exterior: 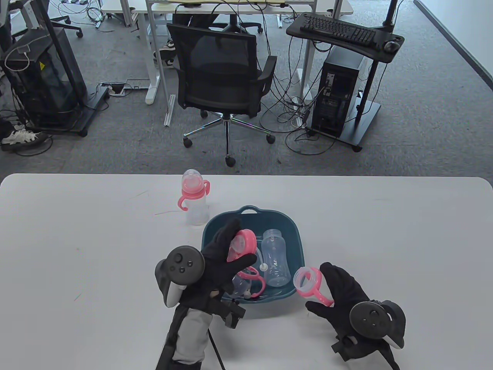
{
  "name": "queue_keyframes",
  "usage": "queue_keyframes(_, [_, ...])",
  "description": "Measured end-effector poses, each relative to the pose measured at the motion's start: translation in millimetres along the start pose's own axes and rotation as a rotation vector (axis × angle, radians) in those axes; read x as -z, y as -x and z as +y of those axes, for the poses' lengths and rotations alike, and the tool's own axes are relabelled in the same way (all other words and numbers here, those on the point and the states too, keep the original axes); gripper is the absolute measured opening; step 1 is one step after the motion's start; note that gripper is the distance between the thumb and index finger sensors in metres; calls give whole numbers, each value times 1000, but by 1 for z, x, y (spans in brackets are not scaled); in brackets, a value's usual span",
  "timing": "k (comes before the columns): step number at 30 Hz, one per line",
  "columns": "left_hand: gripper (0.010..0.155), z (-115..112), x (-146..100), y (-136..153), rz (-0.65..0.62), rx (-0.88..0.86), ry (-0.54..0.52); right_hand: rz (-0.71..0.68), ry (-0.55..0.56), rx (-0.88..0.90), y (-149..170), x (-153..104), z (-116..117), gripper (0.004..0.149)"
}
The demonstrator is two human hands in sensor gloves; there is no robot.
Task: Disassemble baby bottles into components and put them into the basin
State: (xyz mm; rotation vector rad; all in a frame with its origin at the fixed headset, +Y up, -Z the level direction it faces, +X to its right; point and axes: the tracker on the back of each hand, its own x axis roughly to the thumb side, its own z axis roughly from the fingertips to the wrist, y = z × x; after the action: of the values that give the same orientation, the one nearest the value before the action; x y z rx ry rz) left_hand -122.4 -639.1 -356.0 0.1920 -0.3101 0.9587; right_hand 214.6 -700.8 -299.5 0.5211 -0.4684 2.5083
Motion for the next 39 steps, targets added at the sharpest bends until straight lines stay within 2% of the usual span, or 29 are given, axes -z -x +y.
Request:
queue_keyframes(6, [84,-11,4,10,48,91,76,-2,1,2,0,0,0,93])
queue_keyframes(14, [84,-24,6,14,90,196,121,-2,0,1,1,0,0,92])
queue_keyframes(26, [82,-62,8,26,175,491,241,-5,-6,6,1,-1,0,93])
queue_keyframes(34, [84,-67,7,32,244,606,232,-7,-7,8,1,0,0,92])
queue_keyframes(39, [83,-54,6,14,177,560,161,-8,-6,6,1,0,0,92])
